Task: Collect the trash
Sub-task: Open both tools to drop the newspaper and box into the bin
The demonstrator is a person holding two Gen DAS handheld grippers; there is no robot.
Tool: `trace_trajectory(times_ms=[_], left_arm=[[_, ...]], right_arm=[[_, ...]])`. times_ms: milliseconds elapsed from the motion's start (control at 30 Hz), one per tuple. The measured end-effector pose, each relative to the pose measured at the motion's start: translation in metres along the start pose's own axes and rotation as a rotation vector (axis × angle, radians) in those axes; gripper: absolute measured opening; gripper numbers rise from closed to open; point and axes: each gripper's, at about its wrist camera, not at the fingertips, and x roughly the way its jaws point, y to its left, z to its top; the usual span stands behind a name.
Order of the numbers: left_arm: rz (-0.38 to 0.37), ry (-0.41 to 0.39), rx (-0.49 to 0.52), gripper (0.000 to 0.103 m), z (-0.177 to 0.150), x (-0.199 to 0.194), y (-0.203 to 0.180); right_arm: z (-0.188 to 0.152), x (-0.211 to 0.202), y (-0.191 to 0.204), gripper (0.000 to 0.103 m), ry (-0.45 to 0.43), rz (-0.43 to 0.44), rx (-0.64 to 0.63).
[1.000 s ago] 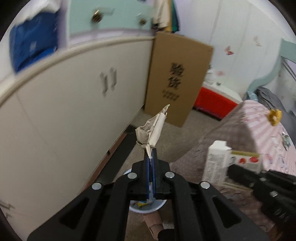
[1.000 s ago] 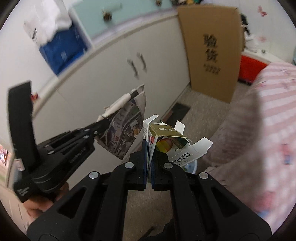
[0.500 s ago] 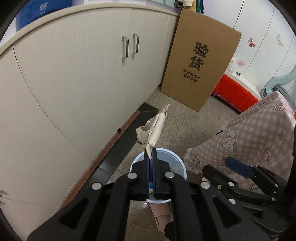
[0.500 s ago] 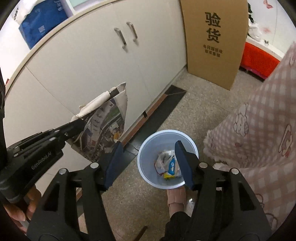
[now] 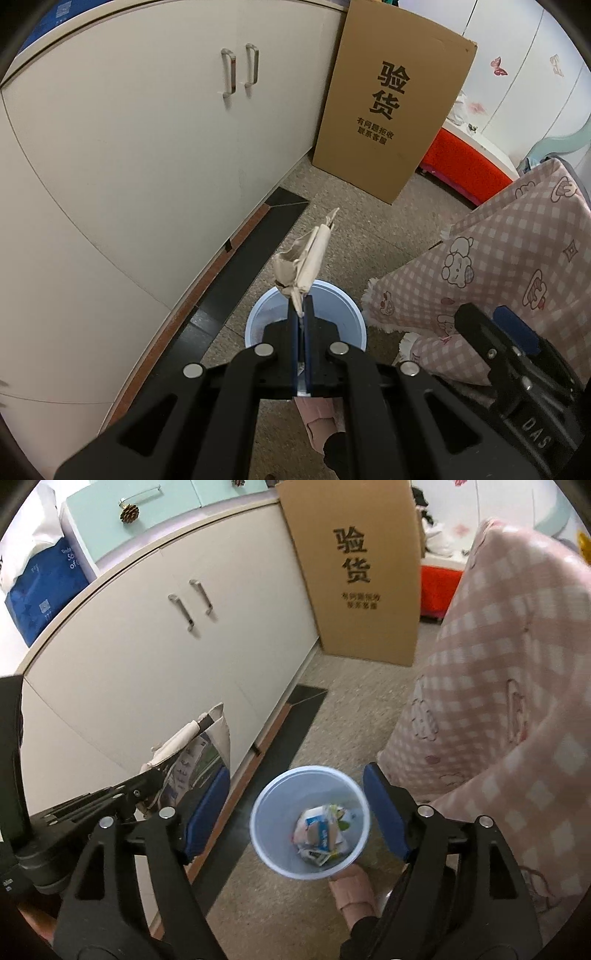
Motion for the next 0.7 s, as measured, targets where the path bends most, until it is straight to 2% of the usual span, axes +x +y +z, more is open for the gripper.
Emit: trace_trajectory(times_ms=[167, 500, 600, 667, 700], left_arm=[[-0.011, 0.001, 0.018, 0.003, 0.002, 0.0, -0.013], [-0.022, -0.027, 0.046, 0.003, 0.009, 0.002, -0.029], [-0.01, -0.036, 0.036, 0.007, 0.01, 0.002, -0.028], [0.009, -0.035, 0.036, 0.017, 0.01, 0.005, -0.028], [0.015, -0.035, 0.04, 0.032, 0.01, 0.006, -0.029]], right_arm=[[-0.001, -0.013, -0.003, 0.083, -0.072, -0.027, 0.019], [-0.003, -0.028, -0.015, 0.083, -0.141, -0.005, 0.07], [-0.002, -0.029, -0.016, 0.083, -0.146, 0.0, 0.074], [-0.001, -0.029, -0.014, 0.083, -0.145, 0.002, 0.072], [-0.001, -0.028, -0.013, 0.084, -0.144, 0.003, 0.071]])
